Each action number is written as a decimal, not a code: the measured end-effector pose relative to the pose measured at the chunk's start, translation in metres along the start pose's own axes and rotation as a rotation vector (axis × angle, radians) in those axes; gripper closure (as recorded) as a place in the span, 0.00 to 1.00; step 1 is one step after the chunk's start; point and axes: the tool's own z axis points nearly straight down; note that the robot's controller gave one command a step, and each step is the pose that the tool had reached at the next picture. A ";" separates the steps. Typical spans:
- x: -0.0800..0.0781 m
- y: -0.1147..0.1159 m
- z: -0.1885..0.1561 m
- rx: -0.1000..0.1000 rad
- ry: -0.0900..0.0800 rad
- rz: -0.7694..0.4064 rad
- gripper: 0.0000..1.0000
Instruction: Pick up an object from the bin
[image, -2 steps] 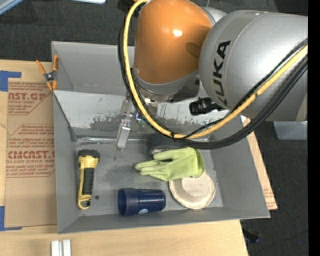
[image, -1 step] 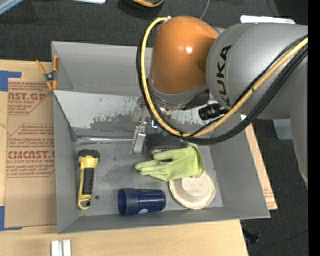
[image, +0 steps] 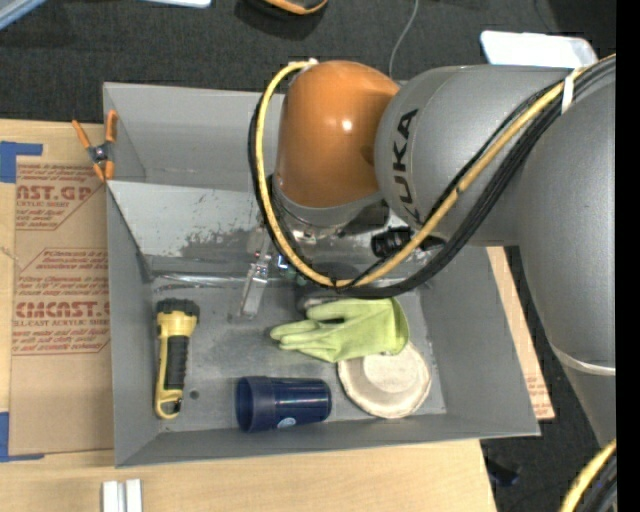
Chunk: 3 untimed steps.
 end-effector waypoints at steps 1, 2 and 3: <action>-0.020 -0.039 0.030 0.004 0.000 0.161 0.00; 0.003 -0.031 -0.007 0.006 0.005 0.050 0.00; 0.005 -0.031 -0.029 0.006 0.002 -0.263 0.00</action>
Offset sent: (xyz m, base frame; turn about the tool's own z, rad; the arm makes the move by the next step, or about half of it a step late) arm -0.0335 -0.0014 0.0668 -0.1928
